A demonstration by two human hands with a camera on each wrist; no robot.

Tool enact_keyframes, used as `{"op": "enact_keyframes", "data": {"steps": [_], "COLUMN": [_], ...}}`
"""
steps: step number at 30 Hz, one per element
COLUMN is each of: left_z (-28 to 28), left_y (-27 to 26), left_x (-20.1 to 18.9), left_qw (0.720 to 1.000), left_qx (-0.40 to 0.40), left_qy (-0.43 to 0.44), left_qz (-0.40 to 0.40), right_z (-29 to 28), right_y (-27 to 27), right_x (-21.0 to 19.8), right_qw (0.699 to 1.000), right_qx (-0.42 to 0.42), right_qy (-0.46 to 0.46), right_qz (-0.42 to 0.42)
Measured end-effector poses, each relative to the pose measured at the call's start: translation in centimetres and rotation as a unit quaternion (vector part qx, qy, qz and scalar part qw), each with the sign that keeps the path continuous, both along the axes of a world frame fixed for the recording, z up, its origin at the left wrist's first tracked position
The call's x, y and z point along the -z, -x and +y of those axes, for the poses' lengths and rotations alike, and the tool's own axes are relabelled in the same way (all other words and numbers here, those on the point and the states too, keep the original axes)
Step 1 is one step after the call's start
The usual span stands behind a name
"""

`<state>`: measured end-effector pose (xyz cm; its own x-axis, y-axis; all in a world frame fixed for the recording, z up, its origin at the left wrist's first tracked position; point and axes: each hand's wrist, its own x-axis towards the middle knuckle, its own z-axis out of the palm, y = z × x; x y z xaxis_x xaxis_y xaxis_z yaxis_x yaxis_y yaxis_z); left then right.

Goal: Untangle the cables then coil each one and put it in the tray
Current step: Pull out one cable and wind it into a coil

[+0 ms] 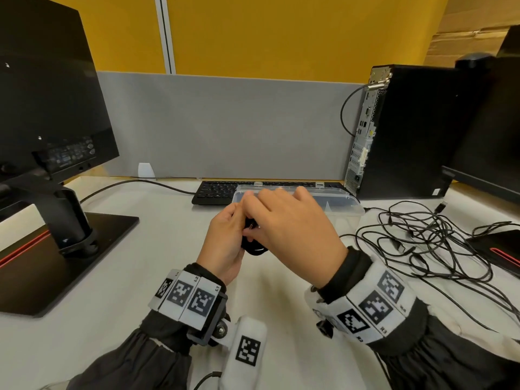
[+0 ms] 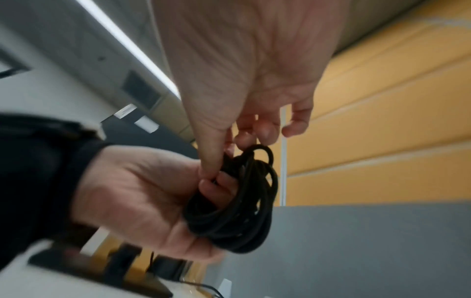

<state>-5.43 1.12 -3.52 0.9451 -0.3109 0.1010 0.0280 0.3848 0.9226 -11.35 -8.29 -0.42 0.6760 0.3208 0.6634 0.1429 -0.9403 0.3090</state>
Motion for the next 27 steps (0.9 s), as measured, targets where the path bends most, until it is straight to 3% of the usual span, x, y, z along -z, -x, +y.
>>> {"op": "enact_keyframes", "data": {"steps": [4, 8, 10, 12, 14, 16, 18, 21, 27], "left_z": [0.0, 0.2, 0.3, 0.4, 0.6, 1.0, 1.4, 1.7, 1.6], "left_y": [0.4, -0.2, -0.4, -0.2, 0.0, 0.3, 0.7, 1.0, 0.6], "left_x": [-0.1, -0.1, -0.2, -0.3, -0.7, -1.2, -1.6, -1.9, -1.5], "left_qw": [0.999, 0.997, 0.995, 0.994, 0.996, 0.996, 0.993, 0.989, 0.976], "left_qx": [0.03, 0.025, 0.02, 0.028, 0.057, 0.08, 0.084, 0.079, 0.041], "left_qy": [0.01, 0.042, 0.046, 0.054, 0.051, 0.008, -0.024, -0.042, -0.1], "left_qz": [0.001, 0.052, 0.086, 0.094, 0.05, -0.026, -0.075, -0.121, -0.188], "right_z": [0.2, -0.2, -0.2, -0.1, -0.8, -1.5, -2.0, -2.2, -2.4], "right_y": [0.4, 0.8, 1.3, 1.8, 1.9, 2.2, 2.4, 2.2, 2.0], "right_x": [0.4, -0.1, -0.7, -1.4, -1.2, -1.0, -0.9, -0.7, -0.1], "right_qw": [0.997, 0.994, 0.989, 0.983, 0.956, 0.917, 0.887, 0.875, 0.89], "right_qx": [0.0, -0.079, -0.115, -0.097, -0.097, -0.174, -0.22, -0.234, -0.232], "right_qy": [0.072, 0.076, 0.054, -0.019, -0.172, -0.312, -0.374, -0.391, -0.352], "right_qz": [-0.016, 0.01, 0.079, 0.158, 0.217, 0.178, 0.159, 0.166, 0.174]}}
